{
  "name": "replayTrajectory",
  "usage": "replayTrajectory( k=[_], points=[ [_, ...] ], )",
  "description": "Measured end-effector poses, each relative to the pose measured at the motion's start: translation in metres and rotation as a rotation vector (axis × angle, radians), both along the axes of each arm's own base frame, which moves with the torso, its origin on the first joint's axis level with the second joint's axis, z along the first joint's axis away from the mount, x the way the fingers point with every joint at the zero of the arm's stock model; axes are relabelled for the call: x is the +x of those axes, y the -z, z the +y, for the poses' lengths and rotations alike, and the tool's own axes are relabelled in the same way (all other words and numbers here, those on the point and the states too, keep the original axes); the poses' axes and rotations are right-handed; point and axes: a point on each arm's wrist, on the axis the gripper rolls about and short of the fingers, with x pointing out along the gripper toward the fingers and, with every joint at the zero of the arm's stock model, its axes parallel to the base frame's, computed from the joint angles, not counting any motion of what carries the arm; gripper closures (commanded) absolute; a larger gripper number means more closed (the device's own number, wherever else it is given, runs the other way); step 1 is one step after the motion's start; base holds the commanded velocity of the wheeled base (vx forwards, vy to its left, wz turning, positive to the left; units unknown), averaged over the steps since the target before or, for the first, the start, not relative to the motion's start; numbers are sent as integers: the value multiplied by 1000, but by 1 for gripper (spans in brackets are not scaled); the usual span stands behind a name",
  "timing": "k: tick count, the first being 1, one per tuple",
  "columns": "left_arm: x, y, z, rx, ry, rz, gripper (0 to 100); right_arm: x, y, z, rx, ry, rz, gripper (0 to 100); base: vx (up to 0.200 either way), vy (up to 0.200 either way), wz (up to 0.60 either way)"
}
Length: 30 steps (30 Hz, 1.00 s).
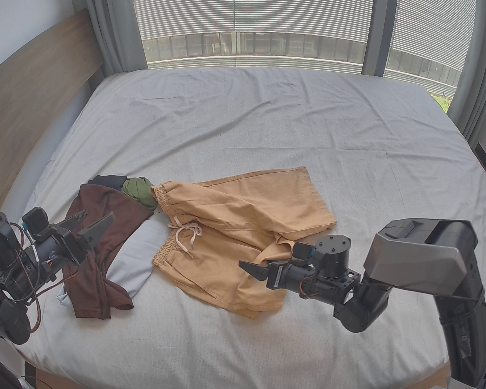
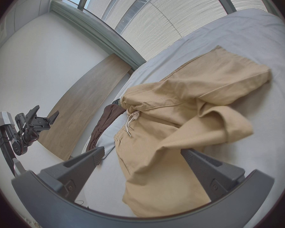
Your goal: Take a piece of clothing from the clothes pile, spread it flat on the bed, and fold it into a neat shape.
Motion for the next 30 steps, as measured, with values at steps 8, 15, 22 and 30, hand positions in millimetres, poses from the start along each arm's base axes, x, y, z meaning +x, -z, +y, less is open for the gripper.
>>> replayTrajectory(
  k=[8,15,22,30],
  points=[
    [0,0,-1,0,5,0,0,-24,-26,-49,-33,68,-18,0,0,0,0],
    [1,-1,-2,0,6,-4,0,-34,-28,-75,-56,116,4,0,0,0,0],
    [1,-1,-3,0,8,-5,0,-39,-6,-76,-85,107,43,0,0,0,0],
    [2,0,-4,-3,14,-1,0,-40,21,-64,-78,81,125,0,0,0,0]
  ],
)
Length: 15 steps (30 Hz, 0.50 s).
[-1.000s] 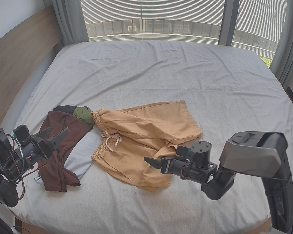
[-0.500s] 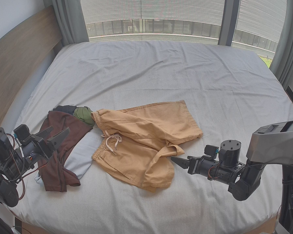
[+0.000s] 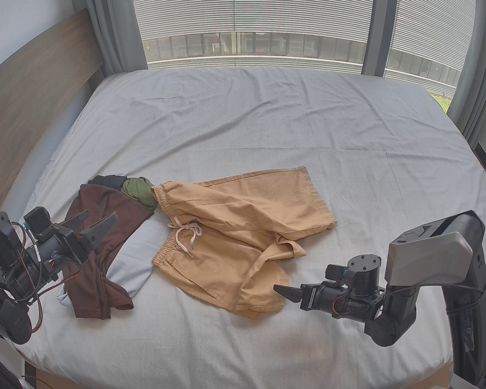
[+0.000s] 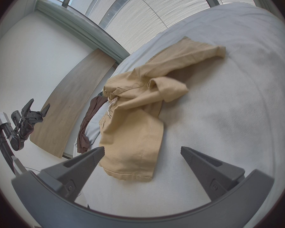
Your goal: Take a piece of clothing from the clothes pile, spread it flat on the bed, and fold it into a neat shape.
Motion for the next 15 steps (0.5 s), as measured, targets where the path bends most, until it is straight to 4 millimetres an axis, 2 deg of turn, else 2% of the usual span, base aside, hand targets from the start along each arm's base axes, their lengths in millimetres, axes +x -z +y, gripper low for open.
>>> replayTrajectory(
  k=[11,12,15],
  points=[
    [1,1,0,-2,2,3,0,10,20,19,39,-12,32,0,0,0,0],
    [1,1,0,-2,2,3,0,10,21,20,39,-13,32,100,0,0,0],
    [1,1,0,-1,2,2,0,10,23,20,39,-13,34,100,0,0,0]
  ],
)
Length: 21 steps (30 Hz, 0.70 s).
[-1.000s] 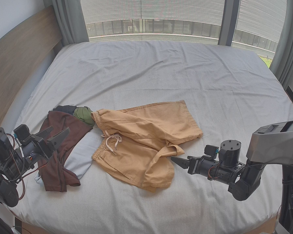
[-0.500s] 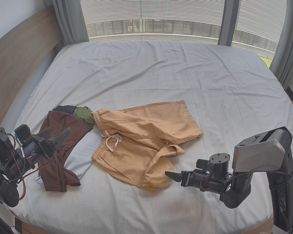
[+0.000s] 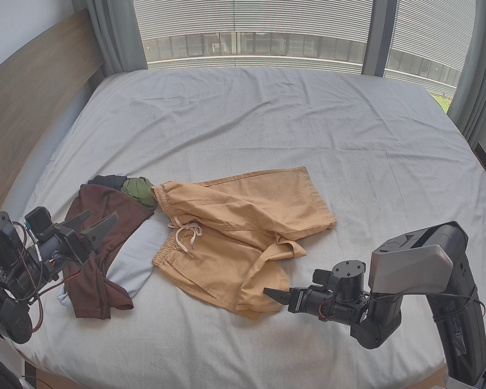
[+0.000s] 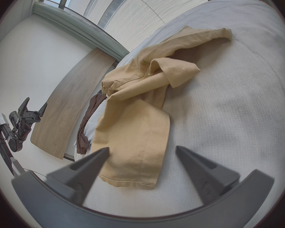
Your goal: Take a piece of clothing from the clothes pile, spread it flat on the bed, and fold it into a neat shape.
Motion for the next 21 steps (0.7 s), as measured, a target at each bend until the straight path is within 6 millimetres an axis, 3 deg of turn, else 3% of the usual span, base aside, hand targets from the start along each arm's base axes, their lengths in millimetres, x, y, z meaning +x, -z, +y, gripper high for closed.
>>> replayTrajectory(
  k=[10,21],
  points=[
    [2,4,-1,0,4,17,0,-3,-1,-1,1,0,-2,100,0,0,0],
    [9,12,-1,-2,5,48,0,-26,-36,-31,-14,44,5,100,0,0,0]
  ],
)
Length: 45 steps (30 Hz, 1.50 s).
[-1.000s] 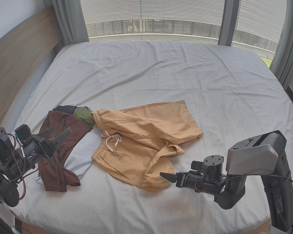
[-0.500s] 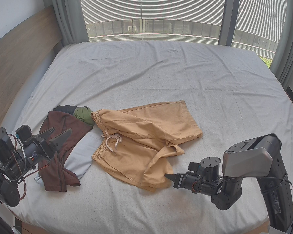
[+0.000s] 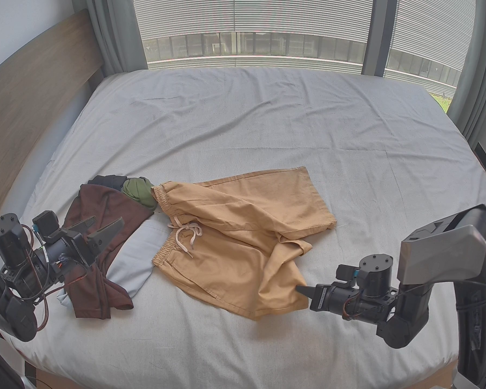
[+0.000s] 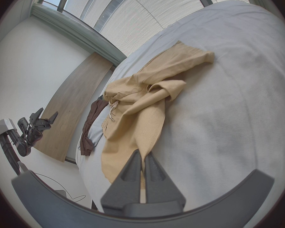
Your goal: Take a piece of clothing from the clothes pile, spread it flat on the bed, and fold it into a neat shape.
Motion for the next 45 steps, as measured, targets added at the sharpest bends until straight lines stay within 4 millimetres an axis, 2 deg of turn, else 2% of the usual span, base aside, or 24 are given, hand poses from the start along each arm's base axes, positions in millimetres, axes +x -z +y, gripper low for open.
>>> replayTrajectory(
  k=[10,22,30,38,45],
  points=[
    [8,15,-1,1,3,56,0,-16,-25,-47,-45,97,-5,100,0,0,0],
    [17,37,-12,1,35,143,0,-30,-27,-91,-109,207,37,100,0,0,0],
    [26,59,-24,-3,52,225,0,-32,-18,-98,-125,224,65,100,0,0,0],
    [40,88,-42,3,12,313,0,-32,-10,-97,-129,214,91,100,0,0,0],
    [53,107,-50,-36,-4,367,0,-31,-8,-95,-128,209,94,100,0,0,0]
  ],
)
